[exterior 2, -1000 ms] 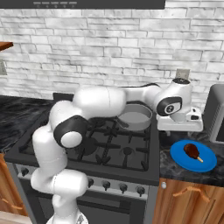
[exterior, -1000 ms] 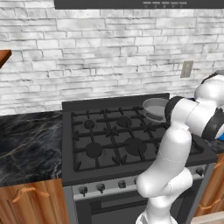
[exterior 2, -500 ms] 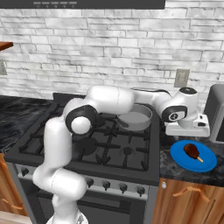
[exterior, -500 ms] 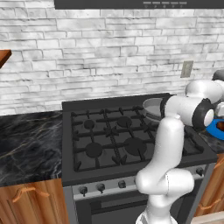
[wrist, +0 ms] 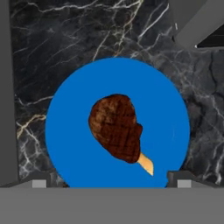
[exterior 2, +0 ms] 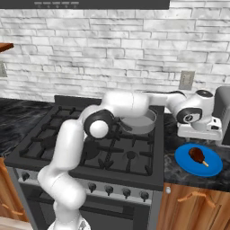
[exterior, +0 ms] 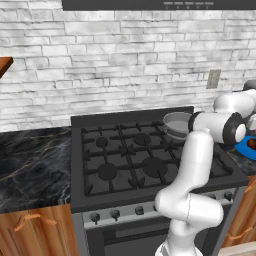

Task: Retrieve the frozen meat and place it in the pot on a burner. Then turn the burner on.

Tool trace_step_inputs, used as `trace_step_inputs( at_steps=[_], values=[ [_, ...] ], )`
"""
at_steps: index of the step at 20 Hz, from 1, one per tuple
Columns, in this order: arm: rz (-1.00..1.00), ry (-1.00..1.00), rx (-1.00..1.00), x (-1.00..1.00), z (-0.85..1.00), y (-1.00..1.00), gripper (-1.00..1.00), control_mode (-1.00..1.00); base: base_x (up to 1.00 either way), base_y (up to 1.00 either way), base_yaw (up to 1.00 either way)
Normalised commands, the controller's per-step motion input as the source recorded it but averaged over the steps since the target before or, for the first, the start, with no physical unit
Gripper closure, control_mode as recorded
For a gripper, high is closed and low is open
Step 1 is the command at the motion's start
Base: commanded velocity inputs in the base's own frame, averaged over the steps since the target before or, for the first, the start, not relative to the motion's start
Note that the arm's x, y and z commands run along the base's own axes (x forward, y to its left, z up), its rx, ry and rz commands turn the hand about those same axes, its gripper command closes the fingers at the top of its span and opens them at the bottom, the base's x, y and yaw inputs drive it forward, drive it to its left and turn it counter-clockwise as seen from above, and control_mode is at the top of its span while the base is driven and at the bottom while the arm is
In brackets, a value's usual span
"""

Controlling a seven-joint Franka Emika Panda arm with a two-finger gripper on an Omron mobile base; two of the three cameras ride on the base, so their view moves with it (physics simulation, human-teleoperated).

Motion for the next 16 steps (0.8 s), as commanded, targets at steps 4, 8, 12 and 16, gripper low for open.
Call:
trace_step_inputs(
  at_steps=[4, 8, 12, 16],
  values=[
    [0.00, 0.00, 0.00, 0.24, -0.34, 0.00, -1.00, -1.00, 0.00, 0.00, 0.00],
    [0.00, 0.00, 0.00, 0.09, -0.38, 0.00, -1.00, -1.00, 0.00, 0.00, 0.00],
    [0.00, 0.04, 0.00, 0.02, -0.39, 0.00, -1.00, -1.00, 0.00, 0.00, 0.00],
    [0.01, 0.04, 0.00, 0.01, -0.45, 0.00, -1.00, -1.00, 0.00, 0.00, 0.00]
  ],
)
